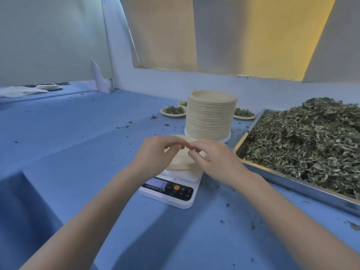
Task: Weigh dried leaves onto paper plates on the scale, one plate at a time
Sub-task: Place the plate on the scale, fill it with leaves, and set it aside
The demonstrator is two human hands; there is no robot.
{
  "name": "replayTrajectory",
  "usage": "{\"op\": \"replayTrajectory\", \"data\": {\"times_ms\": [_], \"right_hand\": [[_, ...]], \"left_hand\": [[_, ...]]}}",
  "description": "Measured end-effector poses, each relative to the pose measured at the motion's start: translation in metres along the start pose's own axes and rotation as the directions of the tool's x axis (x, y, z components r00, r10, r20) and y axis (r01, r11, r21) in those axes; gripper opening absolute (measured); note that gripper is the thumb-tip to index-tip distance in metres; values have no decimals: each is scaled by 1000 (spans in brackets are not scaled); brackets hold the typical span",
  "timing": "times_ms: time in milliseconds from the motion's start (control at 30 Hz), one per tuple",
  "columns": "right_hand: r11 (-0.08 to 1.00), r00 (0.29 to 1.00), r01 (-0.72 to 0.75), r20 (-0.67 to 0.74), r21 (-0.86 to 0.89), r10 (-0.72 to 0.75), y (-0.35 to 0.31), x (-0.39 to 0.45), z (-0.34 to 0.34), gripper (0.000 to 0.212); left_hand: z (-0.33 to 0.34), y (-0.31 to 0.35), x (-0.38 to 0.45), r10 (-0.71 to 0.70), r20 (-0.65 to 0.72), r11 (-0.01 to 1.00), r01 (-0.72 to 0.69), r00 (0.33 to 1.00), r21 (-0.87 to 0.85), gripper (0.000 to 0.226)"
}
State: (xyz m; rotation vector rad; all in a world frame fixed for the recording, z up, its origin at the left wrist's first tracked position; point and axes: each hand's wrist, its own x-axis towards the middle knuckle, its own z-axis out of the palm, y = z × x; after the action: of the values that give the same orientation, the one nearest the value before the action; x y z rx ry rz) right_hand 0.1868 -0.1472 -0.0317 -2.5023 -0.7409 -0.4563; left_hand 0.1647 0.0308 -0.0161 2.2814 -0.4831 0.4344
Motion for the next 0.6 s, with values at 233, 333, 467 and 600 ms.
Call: {"op": "replayTrajectory", "data": {"times_ms": [233,333,467,600], "right_hand": [[997,995,-49,-88,-67,43,31,-12,-42,23],[966,981,-191,-67,-174,182,63,-27,-65,15],[861,894,-423,23,-282,447,114,-46,-93,36],[652,705,-534,143,-539,695,150,-58,-106,41]], "left_hand": [[53,44,39,53,52,997,-50,997,-66,14],[96,73,60,81,134,996,-75,988,-53,27],[153,101,93,109,365,981,-159,925,110,41],[192,101,122,-116,611,911,-161,783,380,42]]}}
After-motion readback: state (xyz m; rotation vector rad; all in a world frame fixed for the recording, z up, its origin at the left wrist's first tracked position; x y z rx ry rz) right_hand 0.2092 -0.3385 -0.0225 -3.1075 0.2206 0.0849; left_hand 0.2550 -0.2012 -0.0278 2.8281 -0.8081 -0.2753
